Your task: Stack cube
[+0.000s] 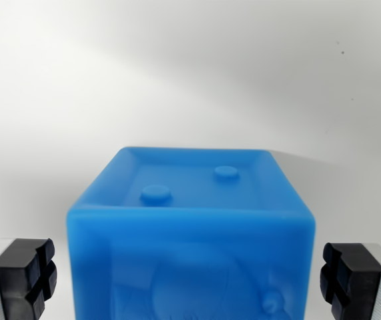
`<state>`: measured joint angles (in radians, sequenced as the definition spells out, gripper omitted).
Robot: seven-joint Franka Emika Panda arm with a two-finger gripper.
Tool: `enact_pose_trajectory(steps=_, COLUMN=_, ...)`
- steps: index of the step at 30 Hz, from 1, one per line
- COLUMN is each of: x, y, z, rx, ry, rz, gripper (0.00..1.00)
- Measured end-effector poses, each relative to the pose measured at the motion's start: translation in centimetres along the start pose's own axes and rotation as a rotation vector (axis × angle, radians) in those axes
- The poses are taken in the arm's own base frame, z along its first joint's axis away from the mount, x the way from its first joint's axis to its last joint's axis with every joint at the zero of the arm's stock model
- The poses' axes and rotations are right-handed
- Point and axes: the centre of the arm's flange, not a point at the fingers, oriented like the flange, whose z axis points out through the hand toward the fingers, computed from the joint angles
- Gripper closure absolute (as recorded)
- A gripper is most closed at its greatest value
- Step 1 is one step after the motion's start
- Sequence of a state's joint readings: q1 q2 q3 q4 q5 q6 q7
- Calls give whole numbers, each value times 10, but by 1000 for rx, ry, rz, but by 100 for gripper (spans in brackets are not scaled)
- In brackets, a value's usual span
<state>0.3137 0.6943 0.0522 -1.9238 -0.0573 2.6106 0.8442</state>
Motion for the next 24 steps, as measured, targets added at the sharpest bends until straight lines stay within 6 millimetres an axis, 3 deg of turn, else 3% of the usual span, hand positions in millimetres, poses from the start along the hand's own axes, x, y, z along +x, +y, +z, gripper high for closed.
enact_pose_trajectory(steps=8, x=1, y=0, z=9, rx=0, ry=1, rz=1, gripper=0)
enact_pose_trajectory(steps=9, x=1, y=0, z=10, rx=0, ry=1, rz=1, gripper=100)
enact_pose_trajectory(steps=24, x=1, y=0, z=9, rx=1, ry=2, rz=0, gripper=100)
